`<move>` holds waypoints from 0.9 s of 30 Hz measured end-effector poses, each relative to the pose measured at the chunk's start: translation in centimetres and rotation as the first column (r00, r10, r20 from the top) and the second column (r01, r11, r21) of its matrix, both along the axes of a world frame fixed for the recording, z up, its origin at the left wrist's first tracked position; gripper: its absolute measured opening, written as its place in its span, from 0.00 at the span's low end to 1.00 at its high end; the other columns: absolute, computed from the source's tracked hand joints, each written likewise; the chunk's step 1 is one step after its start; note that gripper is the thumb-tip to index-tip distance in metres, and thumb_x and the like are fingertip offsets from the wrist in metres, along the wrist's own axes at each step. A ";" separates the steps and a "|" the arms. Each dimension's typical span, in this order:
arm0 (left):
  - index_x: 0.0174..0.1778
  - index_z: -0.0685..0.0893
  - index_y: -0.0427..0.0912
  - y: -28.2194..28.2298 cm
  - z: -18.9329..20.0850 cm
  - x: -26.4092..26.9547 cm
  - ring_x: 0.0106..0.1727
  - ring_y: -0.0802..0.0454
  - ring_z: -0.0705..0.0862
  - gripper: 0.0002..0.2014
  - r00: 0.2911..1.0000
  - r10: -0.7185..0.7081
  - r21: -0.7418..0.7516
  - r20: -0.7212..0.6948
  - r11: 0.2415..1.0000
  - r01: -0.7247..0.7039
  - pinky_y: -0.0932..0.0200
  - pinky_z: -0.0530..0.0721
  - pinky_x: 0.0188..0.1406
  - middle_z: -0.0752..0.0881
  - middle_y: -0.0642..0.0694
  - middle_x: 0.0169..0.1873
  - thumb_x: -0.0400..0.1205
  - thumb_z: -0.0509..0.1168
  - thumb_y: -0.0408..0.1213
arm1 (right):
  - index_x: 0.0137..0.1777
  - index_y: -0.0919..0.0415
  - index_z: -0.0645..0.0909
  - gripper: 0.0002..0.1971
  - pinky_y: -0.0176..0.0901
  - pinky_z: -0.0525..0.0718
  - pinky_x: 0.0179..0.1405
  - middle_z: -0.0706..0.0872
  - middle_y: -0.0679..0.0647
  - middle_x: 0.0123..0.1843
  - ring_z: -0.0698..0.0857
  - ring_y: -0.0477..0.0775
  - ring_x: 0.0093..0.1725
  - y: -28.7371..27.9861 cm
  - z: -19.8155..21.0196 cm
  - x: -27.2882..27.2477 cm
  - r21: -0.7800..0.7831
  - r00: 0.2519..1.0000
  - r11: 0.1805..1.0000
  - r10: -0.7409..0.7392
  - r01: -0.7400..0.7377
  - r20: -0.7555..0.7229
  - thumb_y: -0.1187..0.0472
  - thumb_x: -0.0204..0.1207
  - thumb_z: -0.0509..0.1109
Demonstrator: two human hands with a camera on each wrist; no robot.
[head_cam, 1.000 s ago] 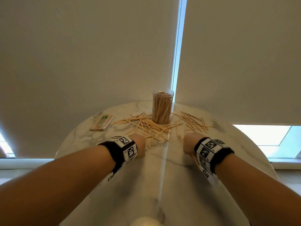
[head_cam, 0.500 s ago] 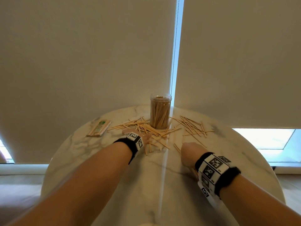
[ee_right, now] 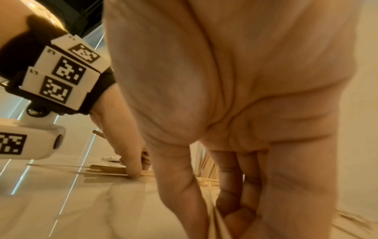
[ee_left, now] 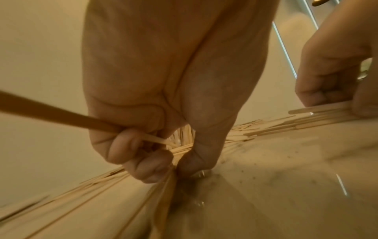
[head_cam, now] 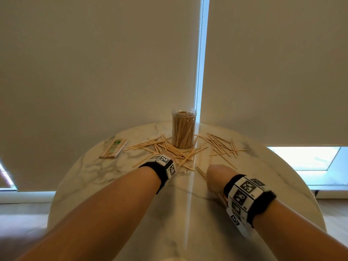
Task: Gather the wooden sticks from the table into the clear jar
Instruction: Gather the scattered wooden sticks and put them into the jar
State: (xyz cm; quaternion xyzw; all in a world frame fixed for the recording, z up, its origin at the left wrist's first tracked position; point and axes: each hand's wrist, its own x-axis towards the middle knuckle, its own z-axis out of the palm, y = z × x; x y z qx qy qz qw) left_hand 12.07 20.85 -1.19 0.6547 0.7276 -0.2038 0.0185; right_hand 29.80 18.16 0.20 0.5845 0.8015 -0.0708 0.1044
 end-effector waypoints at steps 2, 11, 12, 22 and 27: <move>0.76 0.74 0.32 -0.6 -0.5 -0.6 0.73 0.36 0.77 0.21 1.000 0.014 0.017 0.002 1.000 -0.014 0.44 0.77 0.72 0.76 0.33 0.74 0.87 0.61 0.37 | 0.66 0.64 0.81 0.14 0.42 0.81 0.56 0.86 0.58 0.62 0.85 0.57 0.61 -0.6 0.0 -0.1 0.023 0.999 0.999 0.039 -0.039 0.004 0.64 0.84 0.62; 0.73 0.74 0.39 -3.6 -1.9 -1.3 0.68 0.41 0.80 0.19 0.971 0.208 0.185 0.115 0.956 -0.227 0.49 0.79 0.65 0.80 0.40 0.69 0.87 0.56 0.41 | 0.63 0.66 0.83 0.13 0.42 0.82 0.56 0.86 0.59 0.58 0.85 0.57 0.56 -2.0 0.0 -0.7 -0.002 0.998 0.999 0.050 -0.050 0.039 0.65 0.84 0.63; 0.73 0.72 0.39 -3.8 -1.9 -1.5 0.68 0.41 0.80 0.19 0.963 0.219 0.217 0.155 0.944 -0.249 0.49 0.78 0.65 0.80 0.39 0.68 0.87 0.55 0.41 | 0.63 0.66 0.83 0.12 0.42 0.82 0.55 0.86 0.59 0.57 0.85 0.57 0.55 -2.1 -0.1 -0.7 0.002 0.998 0.999 0.047 -0.047 0.036 0.65 0.84 0.63; 0.75 0.65 0.35 -5.9 -0.3 -4.4 0.45 0.41 0.85 0.19 0.763 0.040 0.304 0.645 0.903 -0.304 0.49 0.80 0.41 0.85 0.37 0.47 0.87 0.52 0.34 | 0.61 0.70 0.86 0.13 0.43 0.90 0.48 0.91 0.62 0.55 0.91 0.59 0.55 -1.4 1.4 0.8 -0.140 0.958 0.989 -0.081 0.044 -0.276 0.66 0.78 0.70; 0.52 0.76 0.43 -7.2 0.3 -4.2 0.40 0.50 0.79 0.20 0.645 -0.135 0.409 0.752 0.863 -0.296 0.53 0.75 0.40 0.85 0.42 0.46 0.89 0.48 0.56 | 0.52 0.64 0.86 0.04 0.51 0.93 0.49 0.90 0.58 0.49 0.91 0.55 0.47 -1.0 2.8 -0.4 -0.194 0.715 0.978 -0.188 0.075 -0.673 0.68 0.79 0.73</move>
